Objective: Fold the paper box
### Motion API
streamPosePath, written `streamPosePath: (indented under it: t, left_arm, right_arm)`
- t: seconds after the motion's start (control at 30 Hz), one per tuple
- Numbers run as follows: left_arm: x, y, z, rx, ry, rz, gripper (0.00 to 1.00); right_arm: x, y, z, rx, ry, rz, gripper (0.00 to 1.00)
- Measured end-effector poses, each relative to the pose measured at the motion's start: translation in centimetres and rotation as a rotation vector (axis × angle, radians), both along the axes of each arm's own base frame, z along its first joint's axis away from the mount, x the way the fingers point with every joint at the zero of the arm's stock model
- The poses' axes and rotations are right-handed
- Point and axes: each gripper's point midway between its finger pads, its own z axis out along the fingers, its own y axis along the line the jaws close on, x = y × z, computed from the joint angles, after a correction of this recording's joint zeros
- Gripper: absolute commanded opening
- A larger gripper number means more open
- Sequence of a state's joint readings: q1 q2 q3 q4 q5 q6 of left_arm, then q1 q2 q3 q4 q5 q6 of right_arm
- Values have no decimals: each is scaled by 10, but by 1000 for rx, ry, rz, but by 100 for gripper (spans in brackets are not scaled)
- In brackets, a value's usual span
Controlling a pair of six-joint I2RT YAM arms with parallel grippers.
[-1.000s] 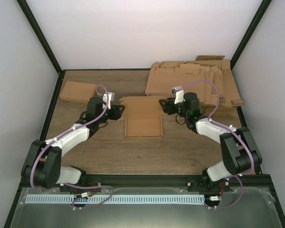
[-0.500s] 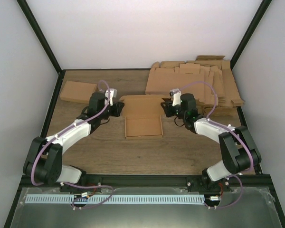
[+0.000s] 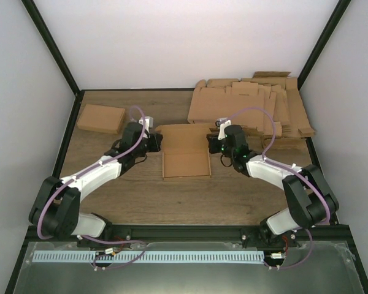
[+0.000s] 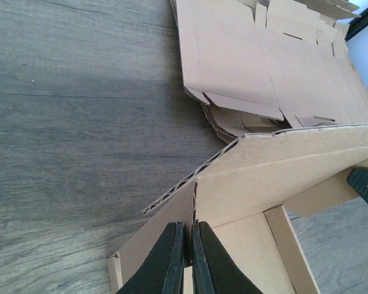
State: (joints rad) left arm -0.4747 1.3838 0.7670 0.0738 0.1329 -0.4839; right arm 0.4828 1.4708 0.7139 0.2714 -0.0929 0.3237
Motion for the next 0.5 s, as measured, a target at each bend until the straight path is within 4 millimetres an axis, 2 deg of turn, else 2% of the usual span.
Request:
streamPosePath:
  t: [0.37, 0.5]
  left_arm:
    - [0, 0, 1, -66, 31, 61, 5]
    - [-9, 0, -1, -108, 21, 74, 5]
  right_arm:
    - [-5, -1, -2, 8, 5, -62, 4]
    - [-14, 1, -3, 27, -3, -100, 4]
